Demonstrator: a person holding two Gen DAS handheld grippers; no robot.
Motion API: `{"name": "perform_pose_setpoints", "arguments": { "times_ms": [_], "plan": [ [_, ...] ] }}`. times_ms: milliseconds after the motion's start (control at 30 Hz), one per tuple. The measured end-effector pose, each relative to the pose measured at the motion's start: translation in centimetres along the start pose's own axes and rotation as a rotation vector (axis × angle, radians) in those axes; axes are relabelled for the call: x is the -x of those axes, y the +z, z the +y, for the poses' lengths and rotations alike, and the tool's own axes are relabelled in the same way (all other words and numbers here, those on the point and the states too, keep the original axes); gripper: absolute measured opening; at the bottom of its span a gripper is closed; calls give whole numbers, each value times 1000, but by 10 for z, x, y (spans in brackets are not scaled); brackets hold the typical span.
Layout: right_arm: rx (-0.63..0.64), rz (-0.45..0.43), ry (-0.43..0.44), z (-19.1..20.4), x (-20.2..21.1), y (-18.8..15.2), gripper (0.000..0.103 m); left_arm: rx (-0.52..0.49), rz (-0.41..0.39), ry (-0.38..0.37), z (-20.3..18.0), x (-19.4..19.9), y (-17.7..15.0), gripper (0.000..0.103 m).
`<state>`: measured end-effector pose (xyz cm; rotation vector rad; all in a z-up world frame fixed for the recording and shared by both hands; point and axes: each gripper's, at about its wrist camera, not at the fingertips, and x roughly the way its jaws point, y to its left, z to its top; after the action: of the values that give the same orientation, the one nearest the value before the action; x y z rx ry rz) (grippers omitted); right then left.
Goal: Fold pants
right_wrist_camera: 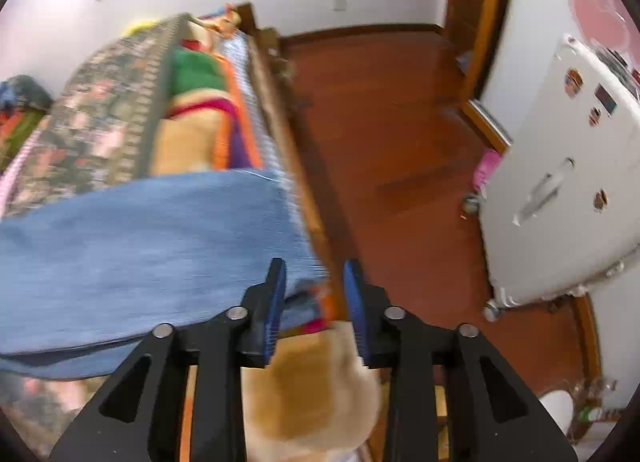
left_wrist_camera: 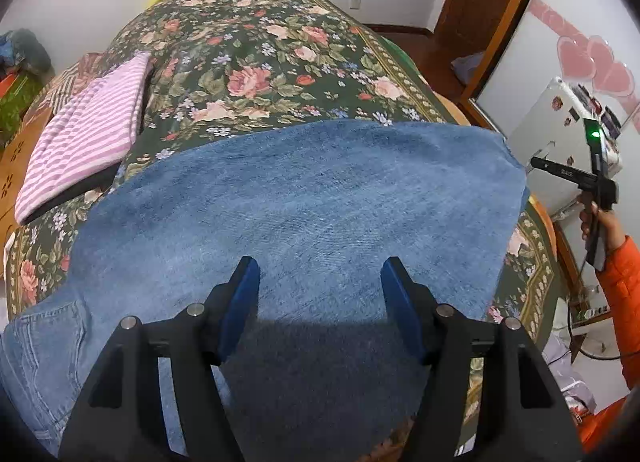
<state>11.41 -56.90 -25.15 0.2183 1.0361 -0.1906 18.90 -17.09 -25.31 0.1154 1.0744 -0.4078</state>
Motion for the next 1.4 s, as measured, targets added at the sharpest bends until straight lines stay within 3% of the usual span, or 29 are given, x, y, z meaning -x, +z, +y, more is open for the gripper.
{"name": "perform_pose_setpoints", "arguments": {
  "times_ms": [167,400,633,767,933,1100,1233,1300,1400],
  "plan": [
    [110,-62,160,66,33,7,46,96,-59,50,34,27,-6,64],
    [314,-63,410,188,46,18,49,283,-143,230,126,87,-45,64],
    [546,-78,534,306,61,26,57,504,-199,418,245,142,-98,64],
    [638,-61,573,366,57,26,59,581,-191,465,304,152,-122,64],
    [711,-14,568,423,38,20,59,649,-151,437,360,136,-143,64],
    [742,67,576,463,10,24,59,706,-118,295,377,107,-159,64],
    [771,161,593,486,-15,24,59,716,-139,240,376,100,-164,63],
    [775,213,611,493,-24,22,59,725,-136,203,378,96,-165,57],
    [804,272,634,504,-35,16,59,755,-143,111,380,93,-167,37]
  ]
}}
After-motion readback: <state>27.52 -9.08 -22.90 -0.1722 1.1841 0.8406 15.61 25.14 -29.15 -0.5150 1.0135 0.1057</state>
